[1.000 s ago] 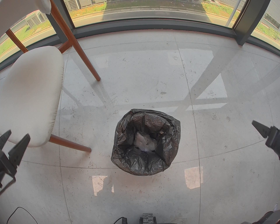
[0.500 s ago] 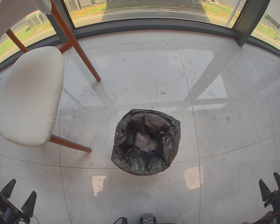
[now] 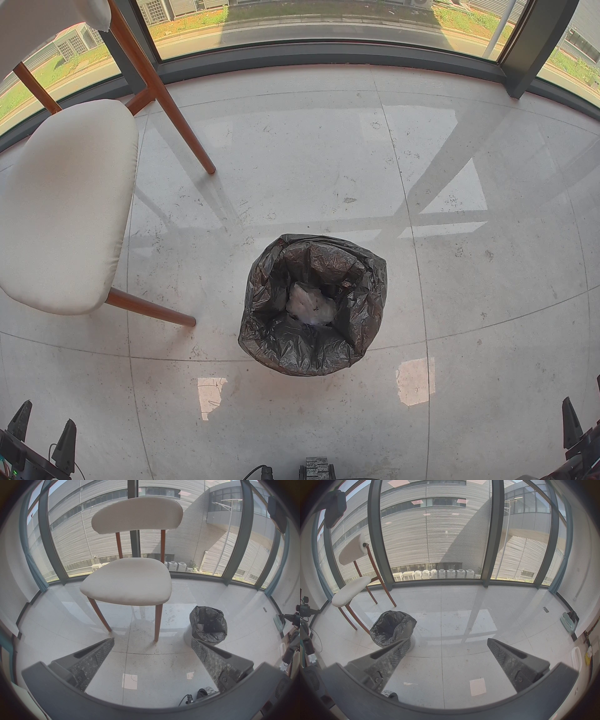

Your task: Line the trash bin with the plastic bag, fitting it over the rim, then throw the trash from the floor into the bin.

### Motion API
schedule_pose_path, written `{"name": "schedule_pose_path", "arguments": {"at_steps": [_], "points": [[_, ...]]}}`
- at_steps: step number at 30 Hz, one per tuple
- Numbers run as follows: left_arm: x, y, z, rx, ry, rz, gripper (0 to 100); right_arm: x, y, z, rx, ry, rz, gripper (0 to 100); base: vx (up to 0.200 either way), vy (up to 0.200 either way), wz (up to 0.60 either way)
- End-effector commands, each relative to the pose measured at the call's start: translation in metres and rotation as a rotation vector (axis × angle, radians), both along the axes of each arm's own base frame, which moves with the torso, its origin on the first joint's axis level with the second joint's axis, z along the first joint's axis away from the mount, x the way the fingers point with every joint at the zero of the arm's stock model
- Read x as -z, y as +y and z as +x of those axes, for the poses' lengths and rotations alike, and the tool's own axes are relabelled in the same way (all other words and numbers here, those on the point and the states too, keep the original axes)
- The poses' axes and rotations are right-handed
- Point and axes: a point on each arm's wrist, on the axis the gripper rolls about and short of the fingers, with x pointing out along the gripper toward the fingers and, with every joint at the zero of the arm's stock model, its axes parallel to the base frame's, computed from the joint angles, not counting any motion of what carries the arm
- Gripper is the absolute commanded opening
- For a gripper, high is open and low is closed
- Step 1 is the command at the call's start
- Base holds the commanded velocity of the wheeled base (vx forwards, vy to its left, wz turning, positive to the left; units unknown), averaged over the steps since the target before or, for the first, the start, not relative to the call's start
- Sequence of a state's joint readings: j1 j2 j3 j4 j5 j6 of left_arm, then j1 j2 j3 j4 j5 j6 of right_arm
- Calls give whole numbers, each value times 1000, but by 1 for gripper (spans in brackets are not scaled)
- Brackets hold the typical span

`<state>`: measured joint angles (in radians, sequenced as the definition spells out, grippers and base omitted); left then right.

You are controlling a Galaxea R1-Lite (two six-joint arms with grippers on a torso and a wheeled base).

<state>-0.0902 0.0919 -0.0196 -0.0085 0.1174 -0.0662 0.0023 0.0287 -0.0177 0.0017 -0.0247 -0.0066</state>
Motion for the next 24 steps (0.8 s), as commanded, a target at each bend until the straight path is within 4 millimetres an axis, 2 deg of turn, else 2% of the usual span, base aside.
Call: {"name": "schedule_pose_path", "arguments": {"at_steps": [1, 5, 11, 14, 18, 24], "points": [[1, -1, -3, -96, -30, -16, 100, 5, 0, -1, 2, -8, 2, 100, 0, 0, 0], [2, -1, -6, -88, -105, -31, 100, 5, 0, -1, 2, -8, 4, 100, 0, 0, 0], [3, -5, -7, 104, -66, 45, 100, 5, 0, -1, -10, -8, 4, 100, 0, 0, 0], [2, -5, -8, 98, -68, 53, 100, 5, 0, -1, -9, -8, 1, 100, 0, 0, 0], [2, -2, -7, -61, -94, 23, 100, 5, 0, -1, 4, -8, 2, 100, 0, 0, 0], [3, -3, -6, 3, -96, 114, 100, 5, 0, -1, 4, -8, 2, 100, 0, 0, 0]]}}
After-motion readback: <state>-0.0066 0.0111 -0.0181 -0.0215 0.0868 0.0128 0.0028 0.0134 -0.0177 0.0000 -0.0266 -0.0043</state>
